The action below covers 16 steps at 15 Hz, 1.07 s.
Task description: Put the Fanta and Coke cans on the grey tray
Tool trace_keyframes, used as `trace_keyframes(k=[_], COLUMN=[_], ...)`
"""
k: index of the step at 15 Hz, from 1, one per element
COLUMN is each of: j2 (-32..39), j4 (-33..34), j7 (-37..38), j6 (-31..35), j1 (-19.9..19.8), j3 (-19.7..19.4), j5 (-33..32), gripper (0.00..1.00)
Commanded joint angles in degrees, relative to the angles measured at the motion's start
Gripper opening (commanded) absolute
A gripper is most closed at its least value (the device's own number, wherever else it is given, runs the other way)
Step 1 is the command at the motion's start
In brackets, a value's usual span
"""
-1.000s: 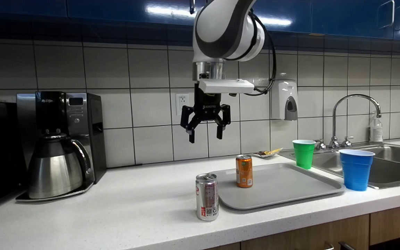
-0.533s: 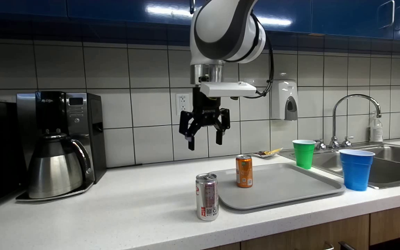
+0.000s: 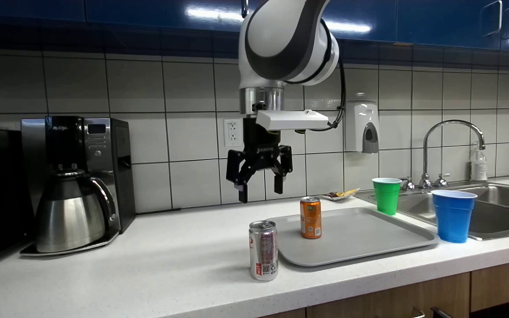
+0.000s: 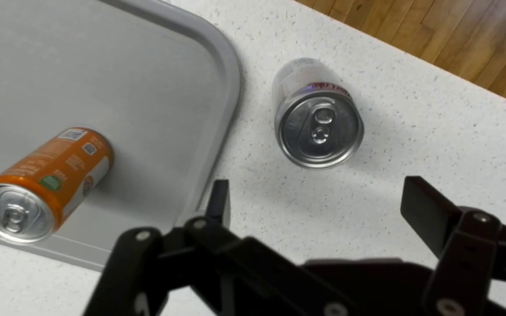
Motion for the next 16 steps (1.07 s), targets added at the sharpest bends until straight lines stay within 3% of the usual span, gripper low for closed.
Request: trace_keyframes(k=[1, 16], j2=[-0.3, 6.0], j4=[-1.5, -0.4], j7=[-2.9, -3.6], j6=[1.0, 1.9], j1=[0.3, 0.7], j3=[0.7, 0.6], j5=[2.2, 1.0], gripper=[1.0, 1.0])
